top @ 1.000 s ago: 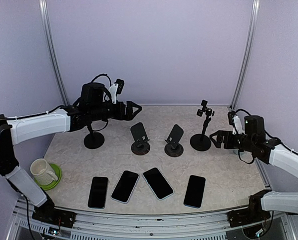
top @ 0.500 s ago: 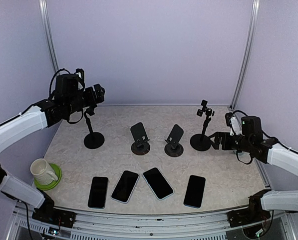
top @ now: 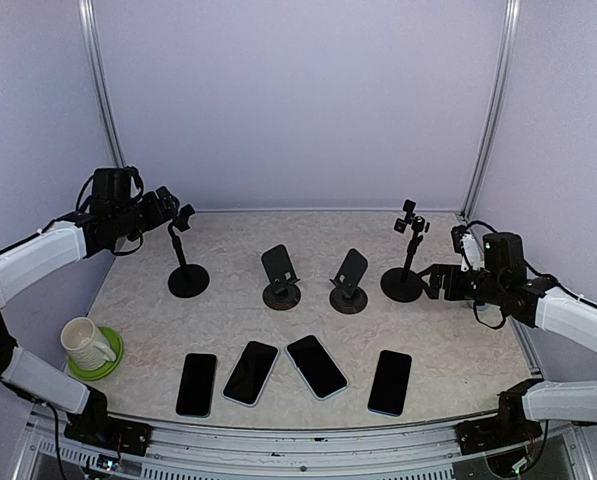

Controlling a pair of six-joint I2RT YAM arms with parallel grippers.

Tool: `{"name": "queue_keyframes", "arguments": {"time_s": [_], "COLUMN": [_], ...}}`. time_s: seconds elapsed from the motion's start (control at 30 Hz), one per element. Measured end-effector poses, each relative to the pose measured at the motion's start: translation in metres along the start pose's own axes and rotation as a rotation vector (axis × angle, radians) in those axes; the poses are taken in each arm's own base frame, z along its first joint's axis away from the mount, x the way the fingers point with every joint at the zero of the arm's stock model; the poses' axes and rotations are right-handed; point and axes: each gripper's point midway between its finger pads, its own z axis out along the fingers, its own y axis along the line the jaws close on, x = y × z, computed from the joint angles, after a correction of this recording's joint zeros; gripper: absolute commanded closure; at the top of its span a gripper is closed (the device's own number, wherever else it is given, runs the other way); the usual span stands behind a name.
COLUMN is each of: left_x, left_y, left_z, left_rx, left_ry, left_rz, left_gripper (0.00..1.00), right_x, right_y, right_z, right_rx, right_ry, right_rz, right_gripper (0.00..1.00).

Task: Place the phone on the phone stand
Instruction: Adjust the phone stand at the center of the board.

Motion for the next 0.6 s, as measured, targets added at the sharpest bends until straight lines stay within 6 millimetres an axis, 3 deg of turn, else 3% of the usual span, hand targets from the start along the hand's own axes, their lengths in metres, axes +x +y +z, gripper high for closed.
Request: {"name": "queue_keyframes", "arguments": {"time_s": [0.27, 0.6], "left_x": [0.028, 0.021], "left_y": [0.031, 0.006], "left_z": [0.013, 0.01], "left_rx": [0.064, 0.219], "left_ry": [0.056, 0.062], "left_rz": [-0.137, -0.135], "left_gripper": [0.13, 0.14], "right_x": [0.001, 0.001], "right_y": [-0.001, -0.001], "right_z": [0.0, 0.0], "right_rx": [0.003, 0.003], "right_ry": [0.001, 0.001], "right_rz": [0.0, 0.0], "right_gripper": [0.0, 0.0]}}
